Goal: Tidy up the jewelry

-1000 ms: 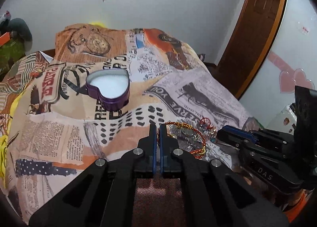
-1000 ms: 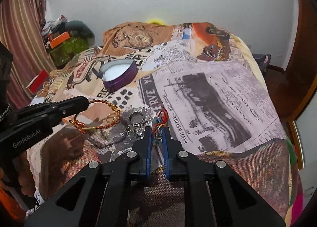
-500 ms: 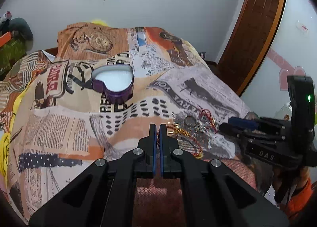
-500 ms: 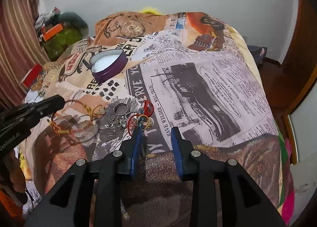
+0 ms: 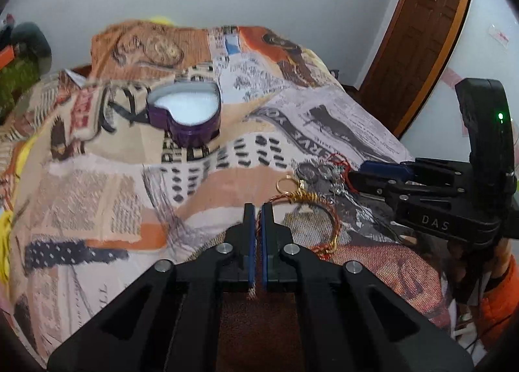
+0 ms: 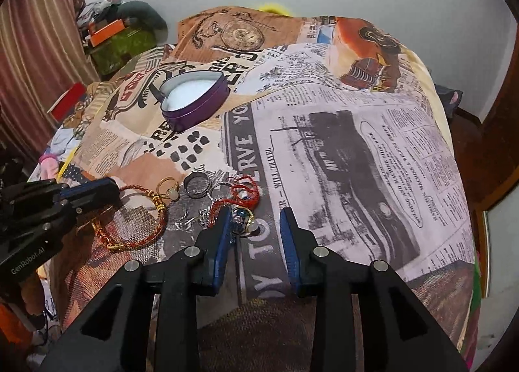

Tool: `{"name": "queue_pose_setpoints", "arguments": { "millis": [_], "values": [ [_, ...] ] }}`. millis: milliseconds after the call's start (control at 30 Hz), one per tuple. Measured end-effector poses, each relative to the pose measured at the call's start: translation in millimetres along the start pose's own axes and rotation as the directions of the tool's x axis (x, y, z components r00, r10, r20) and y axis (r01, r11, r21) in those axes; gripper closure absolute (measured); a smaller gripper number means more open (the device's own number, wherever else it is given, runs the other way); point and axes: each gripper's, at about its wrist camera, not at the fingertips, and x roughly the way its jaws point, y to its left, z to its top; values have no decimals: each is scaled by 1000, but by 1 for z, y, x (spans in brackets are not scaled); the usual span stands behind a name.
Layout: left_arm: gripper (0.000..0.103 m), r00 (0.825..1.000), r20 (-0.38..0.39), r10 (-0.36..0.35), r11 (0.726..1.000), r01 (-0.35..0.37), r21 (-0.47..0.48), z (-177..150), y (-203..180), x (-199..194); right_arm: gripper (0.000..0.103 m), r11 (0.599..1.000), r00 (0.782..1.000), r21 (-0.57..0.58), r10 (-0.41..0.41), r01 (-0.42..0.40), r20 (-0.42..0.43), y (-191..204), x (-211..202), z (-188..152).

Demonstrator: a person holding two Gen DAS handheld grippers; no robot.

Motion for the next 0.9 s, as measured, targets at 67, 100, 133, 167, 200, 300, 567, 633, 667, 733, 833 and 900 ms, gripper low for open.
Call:
{"name": "queue_pose_setpoints", "arguments": {
  "millis": [67, 100, 133, 167, 200, 300, 567, 633, 667, 733, 833, 900],
  "values": [
    [102, 1000, -7, -16, 1000, 16, -22, 0, 4, 0, 83, 1000, 1000, -4, 2, -2, 7, 2, 1, -2],
    [101, 1000, -6, -15, 1000, 15, -27, 0, 5, -1, 85, 1000, 1000, -5, 5, -5, 9, 3, 1, -2],
    [100, 1000, -3, -7, 1000, 7, -29, 1, 7, -2, 88, 1000, 1000, -8, 9, -9, 14, 4, 0, -2],
    [99, 1000, -3, -5, 1000, 5, -29, 1, 7, -2, 93, 1000, 1000, -10, 11, -11, 17, 5, 0, -3],
    [96, 1000, -6, -7, 1000, 6, -29, 1, 7, -3, 93, 1000, 1000, -14, 8, -8, 20, 6, 0, -3],
    [87, 1000, -13, -21, 999, 21, -43, 1, 9, -4, 95, 1000, 1000, -22, 2, -1, 26, 7, -2, -2],
    [86, 1000, -15, 5, 1000, -5, -2, -2, 1, -1, 95, 1000, 998, 15, -4, 3, 57, 3, -16, -4],
    [89, 1000, -7, 15, 1000, -15, 16, -4, -3, 1, 95, 1000, 998, 20, -7, 6, 68, 2, -21, -4],
    [91, 1000, -3, 20, 1000, -20, 23, -4, -5, 2, 95, 1000, 997, 21, -10, 8, 74, 2, -23, -3],
    [100, 999, 3, 38, 998, -38, 40, -5, -8, 3, 95, 1000, 996, 22, -17, 15, 86, 1, -28, -2],
    [102, 999, 8, 43, 998, -43, 47, -5, -9, 3, 95, 1000, 995, 26, -20, 17, 103, 0, -35, 0],
    [102, 999, 11, 44, 998, -45, 48, -3, -9, 3, 95, 999, 993, 27, -23, 20, 115, 0, -40, 2]
  ]
}}
